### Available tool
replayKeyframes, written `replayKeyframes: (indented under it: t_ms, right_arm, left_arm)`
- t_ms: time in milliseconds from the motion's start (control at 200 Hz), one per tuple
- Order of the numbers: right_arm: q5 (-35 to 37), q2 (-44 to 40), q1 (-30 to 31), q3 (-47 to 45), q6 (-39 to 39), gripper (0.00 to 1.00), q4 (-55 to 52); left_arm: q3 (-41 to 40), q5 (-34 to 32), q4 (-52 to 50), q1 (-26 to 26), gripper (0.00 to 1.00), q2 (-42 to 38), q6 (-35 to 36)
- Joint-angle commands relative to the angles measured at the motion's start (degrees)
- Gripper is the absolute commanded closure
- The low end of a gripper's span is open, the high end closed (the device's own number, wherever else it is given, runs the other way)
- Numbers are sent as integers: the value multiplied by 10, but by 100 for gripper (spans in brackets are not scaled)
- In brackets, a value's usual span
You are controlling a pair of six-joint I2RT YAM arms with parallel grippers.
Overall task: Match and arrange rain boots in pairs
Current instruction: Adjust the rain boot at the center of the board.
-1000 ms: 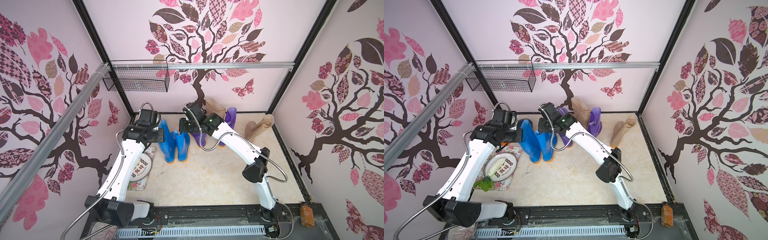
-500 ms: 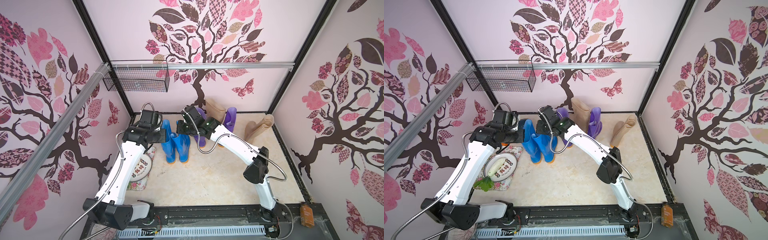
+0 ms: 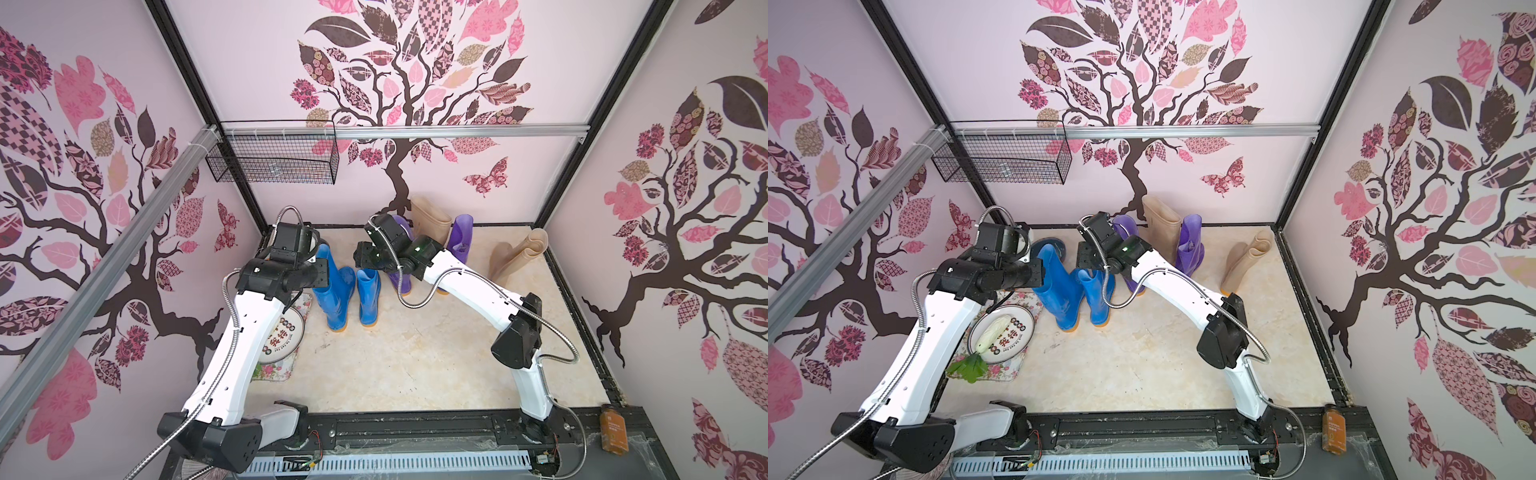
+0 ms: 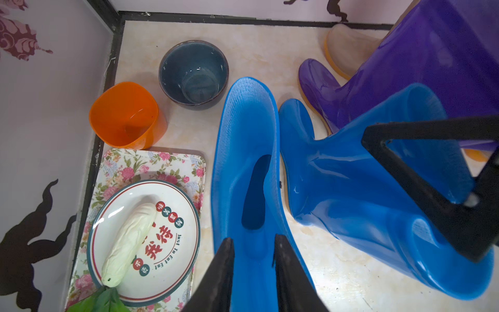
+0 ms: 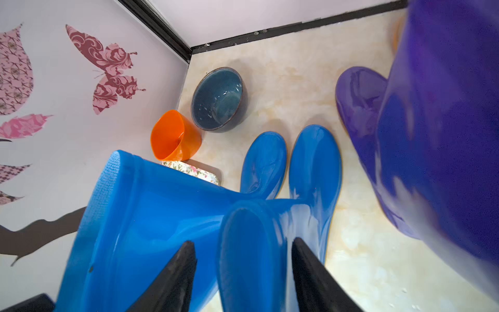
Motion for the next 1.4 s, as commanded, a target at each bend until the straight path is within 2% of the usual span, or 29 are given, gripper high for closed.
replayKeyframes:
  t_ms: [0, 195, 310, 695, 845, 980, 1095, 1245, 1395]
  right_arm:
    - [30, -57, 2, 4, -10, 31, -1]
    - [33, -62, 1, 18, -38, 17, -15]
    - [31, -62, 1, 24, -55, 13, -29]
    - [26, -113, 1, 23, -155, 11, -31]
    - [56, -145, 1, 35, -201, 11, -48]
    - [108, -157, -1, 74, -243, 10, -108]
    - [103, -177, -30, 72, -257, 9, -153]
    - [57, -212, -86, 8, -284, 10, -163]
    - [23, -181, -121, 14, -316, 0, -193]
  left_arm:
    - [8, -2, 9, -1, 66, -11, -4]
    - [14, -7, 5, 0, 63, -6, -4]
    - [16, -13, 3, -1, 58, -10, -4]
    - [47, -20, -4, -2, 48, -18, -11]
    - [76, -18, 0, -15, 45, -21, -16]
    - [108, -16, 4, -39, 44, -14, -19]
    - [129, -7, 7, -56, 43, 0, -24]
    - [129, 17, 25, -60, 42, 5, -35]
    - [120, 27, 34, -61, 42, 7, -39]
